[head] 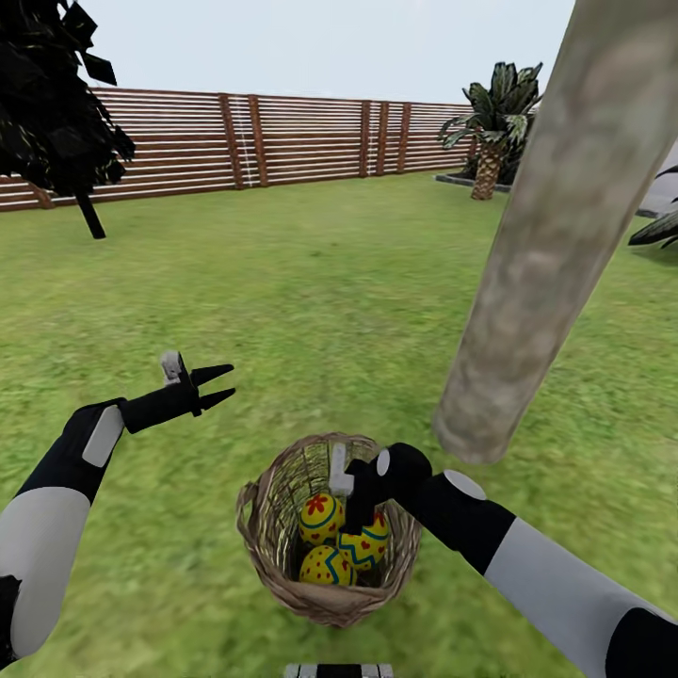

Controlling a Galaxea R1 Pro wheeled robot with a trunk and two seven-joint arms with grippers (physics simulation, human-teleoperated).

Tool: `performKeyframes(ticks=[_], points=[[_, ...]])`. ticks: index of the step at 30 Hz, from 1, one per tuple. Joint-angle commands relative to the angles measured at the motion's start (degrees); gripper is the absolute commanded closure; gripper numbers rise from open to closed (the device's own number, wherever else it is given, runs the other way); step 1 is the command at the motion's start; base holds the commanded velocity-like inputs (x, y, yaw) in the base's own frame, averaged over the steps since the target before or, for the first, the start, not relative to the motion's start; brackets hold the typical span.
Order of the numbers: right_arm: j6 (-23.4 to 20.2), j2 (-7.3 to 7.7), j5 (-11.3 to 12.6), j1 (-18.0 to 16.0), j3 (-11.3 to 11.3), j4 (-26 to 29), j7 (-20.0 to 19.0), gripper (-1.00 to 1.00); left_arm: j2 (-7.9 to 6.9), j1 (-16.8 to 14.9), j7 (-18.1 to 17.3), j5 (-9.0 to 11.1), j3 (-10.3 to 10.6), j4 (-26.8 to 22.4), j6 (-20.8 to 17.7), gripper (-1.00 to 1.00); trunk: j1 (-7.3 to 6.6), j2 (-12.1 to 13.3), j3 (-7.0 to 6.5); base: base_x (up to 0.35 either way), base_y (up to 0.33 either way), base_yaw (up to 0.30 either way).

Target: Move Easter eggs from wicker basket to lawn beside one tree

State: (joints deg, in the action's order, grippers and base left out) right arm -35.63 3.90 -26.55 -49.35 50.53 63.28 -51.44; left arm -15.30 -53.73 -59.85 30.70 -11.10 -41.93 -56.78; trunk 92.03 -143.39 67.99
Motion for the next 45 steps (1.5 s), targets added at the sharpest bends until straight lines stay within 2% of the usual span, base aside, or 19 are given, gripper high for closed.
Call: performKeyframes(ticks=[1, 17, 25, 30, 38, 45], points=[[-0.1, 0.03, -0.5, -0.1, 0.1, 0.1, -0.3, -1.00, 0.00, 0.0, -0.2, 0.0, -0.1, 0.0, -0.3, -1.00, 0.01, 0.0, 0.28, 0.000, 0.000, 0.000], [-0.2, 0.44, -0.7, -0.1, -0.1, -0.1, -0.3, -1.00, 0.00, 0.0, -0.1, 0.0, -0.1, 0.0, -0.3, -1.00, 0.42, -0.3, 3.82, 0.000, 0.000, 0.000], [-0.1, 0.49, -1.0, -0.2, -0.1, 0.0, -0.3, -1.00, 0.68, 0.0, 0.0, -0.1, -0.1, 0.0, -0.3, -1.00, 0.63, -0.4, 5.59, 0.000, 0.000, 0.000], [-0.2, 0.41, -2.5, -0.2, -0.1, 0.1, -0.4, -1.00, 0.71, 0.0, 0.0, -0.1, -0.1, 0.0, -0.3, -1.00, 0.76, -0.4, 6.70, 0.000, 0.000, 0.000], [-0.2, 0.40, -3.4, -0.2, -0.1, 0.2, -0.3, -1.00, 0.71, 0.0, 0.0, -0.1, -0.1, 0.0, -0.3, -1.00, 0.96, -0.5, 8.47, 0.000, 0.000, 0.000], [-0.3, 0.33, -7.0, -0.2, -0.2, 0.2, -0.3, -1.00, 0.71, 0.0, 0.0, -0.1, -0.1, 0.0, -0.3, -1.00, 1.14, -0.6, 10.03, 0.000, 0.000, 0.000]])
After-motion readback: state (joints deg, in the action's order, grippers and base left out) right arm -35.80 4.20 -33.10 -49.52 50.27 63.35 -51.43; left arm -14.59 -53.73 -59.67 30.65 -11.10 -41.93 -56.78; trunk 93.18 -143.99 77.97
